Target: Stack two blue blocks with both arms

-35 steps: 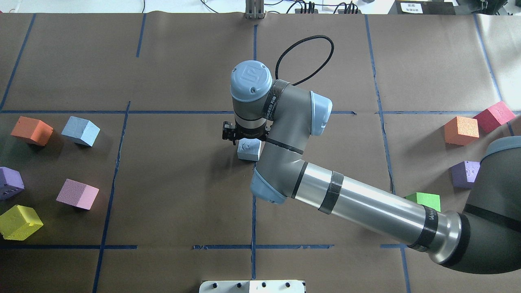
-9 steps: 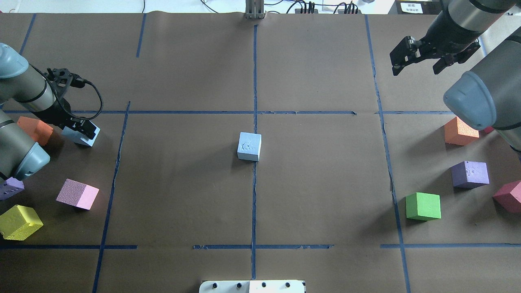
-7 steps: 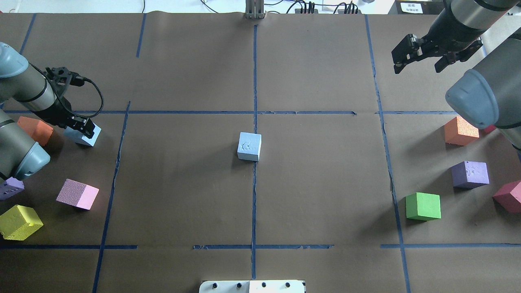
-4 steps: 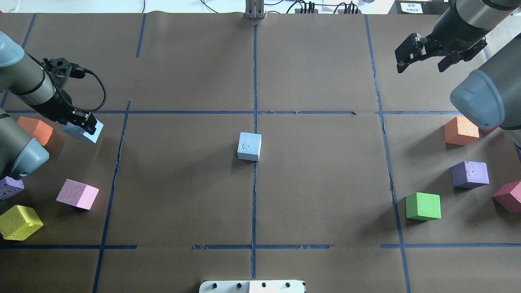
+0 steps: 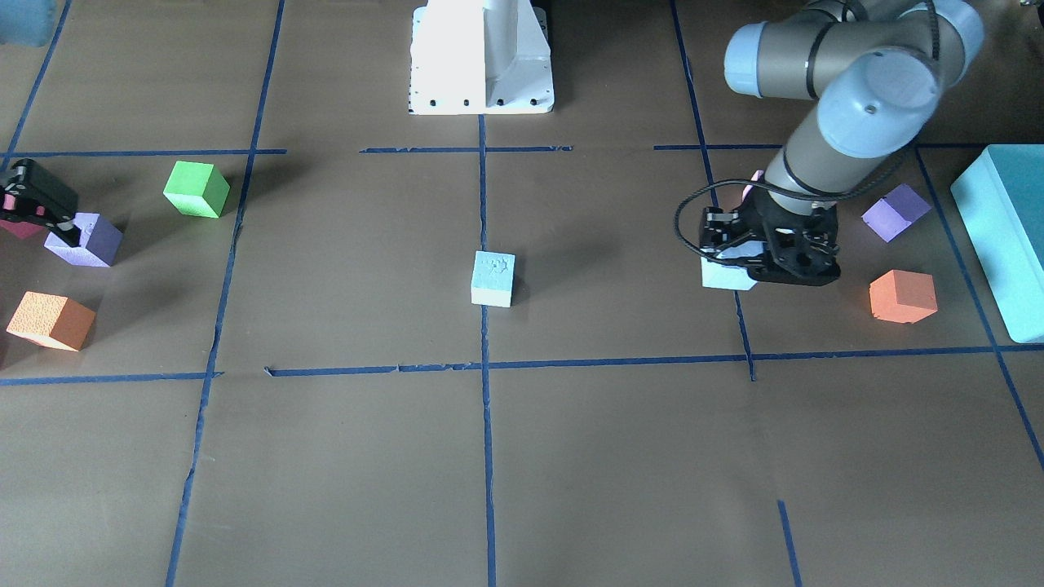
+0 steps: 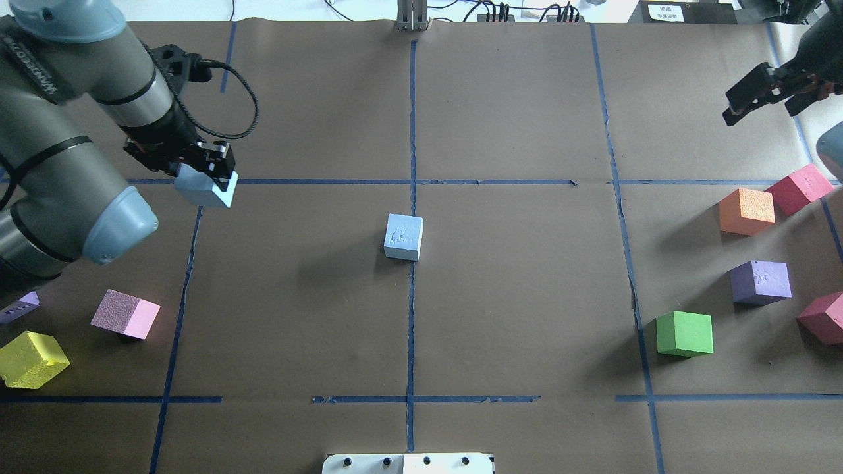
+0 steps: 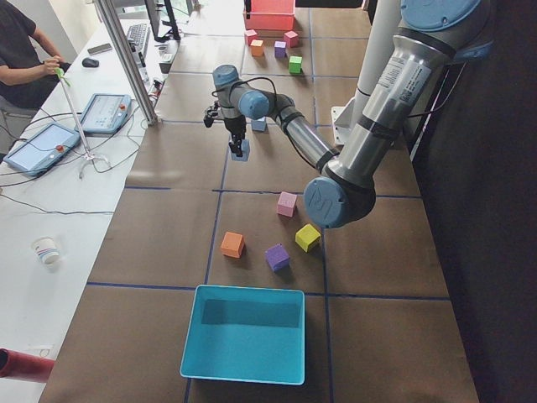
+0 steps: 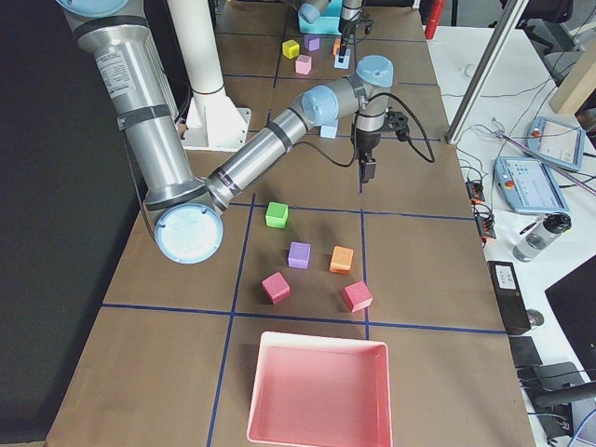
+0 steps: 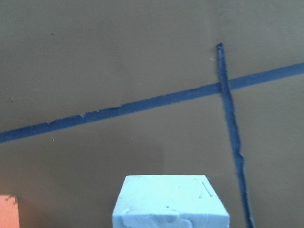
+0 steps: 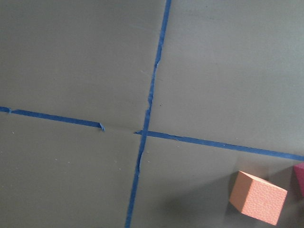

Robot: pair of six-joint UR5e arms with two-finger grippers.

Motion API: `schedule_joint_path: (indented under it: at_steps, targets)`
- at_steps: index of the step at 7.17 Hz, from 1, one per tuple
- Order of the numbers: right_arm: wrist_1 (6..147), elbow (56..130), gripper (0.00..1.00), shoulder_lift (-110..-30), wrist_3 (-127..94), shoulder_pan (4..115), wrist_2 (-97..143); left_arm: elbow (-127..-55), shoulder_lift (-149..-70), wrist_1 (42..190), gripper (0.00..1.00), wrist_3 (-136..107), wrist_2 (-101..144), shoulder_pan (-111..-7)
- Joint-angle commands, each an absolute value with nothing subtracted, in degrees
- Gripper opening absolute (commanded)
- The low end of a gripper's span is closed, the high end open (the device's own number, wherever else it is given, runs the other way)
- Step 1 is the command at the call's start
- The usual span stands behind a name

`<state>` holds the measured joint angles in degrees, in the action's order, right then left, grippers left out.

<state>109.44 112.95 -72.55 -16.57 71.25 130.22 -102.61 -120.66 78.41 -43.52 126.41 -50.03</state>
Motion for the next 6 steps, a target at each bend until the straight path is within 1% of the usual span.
schedule_joint_path:
  at_steps: [1, 3, 4, 6]
  targets:
    - [108.90, 112.94, 1.00, -78.46, -9.15, 76.88, 130.96, -101.78, -129.77, 74.73, 0.05, -52.53, 126.04, -43.80]
    - [108.72, 112.94, 1.00, -83.73, -0.59, 80.67, 130.70, -97.50, -137.16, 72.86, 0.05, -55.09, 122.90, -40.36]
    - [108.72, 112.94, 1.00, -84.46, -0.44, 81.73, 130.52, -94.77, -140.59, 72.86, 0.05, -55.37, 120.35, -38.17]
    - [108.72, 113.03, 1.00, -85.33, -0.53, 82.61, 130.34, -84.96, -147.97, 72.95, 0.05, -55.37, 120.15, -37.54]
